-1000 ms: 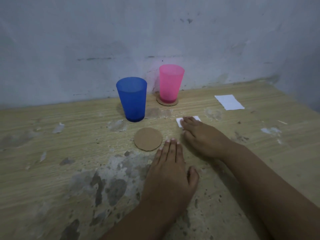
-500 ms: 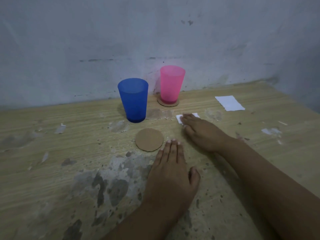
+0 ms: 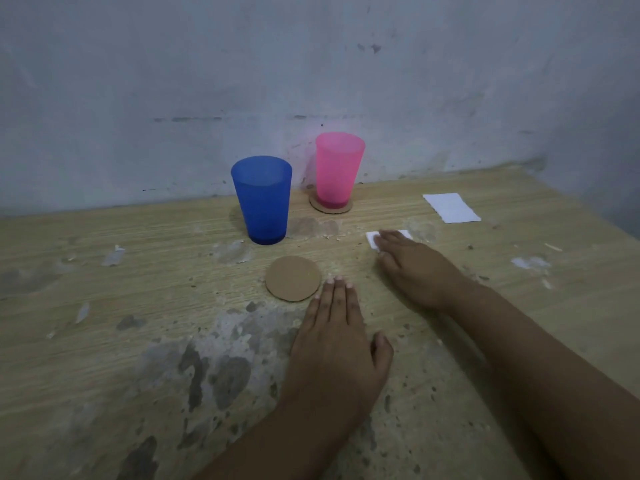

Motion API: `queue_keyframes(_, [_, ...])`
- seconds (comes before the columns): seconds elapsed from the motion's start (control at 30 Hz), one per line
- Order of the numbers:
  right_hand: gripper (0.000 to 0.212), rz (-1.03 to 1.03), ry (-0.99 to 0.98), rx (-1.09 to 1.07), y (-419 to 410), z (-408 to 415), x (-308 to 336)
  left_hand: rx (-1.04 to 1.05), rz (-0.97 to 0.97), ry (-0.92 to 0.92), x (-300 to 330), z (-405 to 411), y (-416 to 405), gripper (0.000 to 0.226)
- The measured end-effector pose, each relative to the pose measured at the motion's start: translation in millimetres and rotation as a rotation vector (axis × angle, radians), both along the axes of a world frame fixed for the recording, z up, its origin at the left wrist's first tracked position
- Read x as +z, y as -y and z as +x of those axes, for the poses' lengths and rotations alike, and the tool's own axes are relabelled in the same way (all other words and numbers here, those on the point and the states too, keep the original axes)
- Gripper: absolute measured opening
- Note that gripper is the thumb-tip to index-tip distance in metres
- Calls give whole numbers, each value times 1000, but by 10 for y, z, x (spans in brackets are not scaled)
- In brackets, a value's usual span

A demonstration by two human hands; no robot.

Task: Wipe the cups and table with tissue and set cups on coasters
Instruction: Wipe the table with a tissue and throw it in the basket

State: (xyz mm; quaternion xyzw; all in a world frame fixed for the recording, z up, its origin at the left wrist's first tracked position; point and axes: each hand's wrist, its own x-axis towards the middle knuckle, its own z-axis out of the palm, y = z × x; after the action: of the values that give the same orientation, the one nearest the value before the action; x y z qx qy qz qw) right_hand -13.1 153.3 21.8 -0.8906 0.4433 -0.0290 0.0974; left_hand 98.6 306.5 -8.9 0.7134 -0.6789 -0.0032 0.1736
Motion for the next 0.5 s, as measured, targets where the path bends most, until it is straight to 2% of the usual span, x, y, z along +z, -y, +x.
queue_keyframes(0.13, [49,-6,47,139,-190,291,-56,-13,-79,-39,-13,-6,-21,66])
queue_keyframes(0.27, [48,-66,77,265,-445,-41,-70,-17,-78,-25,-52,-16,0,67])
queue_keyframes(0.4, [47,-78,96,126,-422,-378,-46,10,-24,0,-52,-20,25,79])
queue_keyframes(0.5, [47,-51,45,11,-251,-280,-23,12,-10,9,-24,-16,25,79])
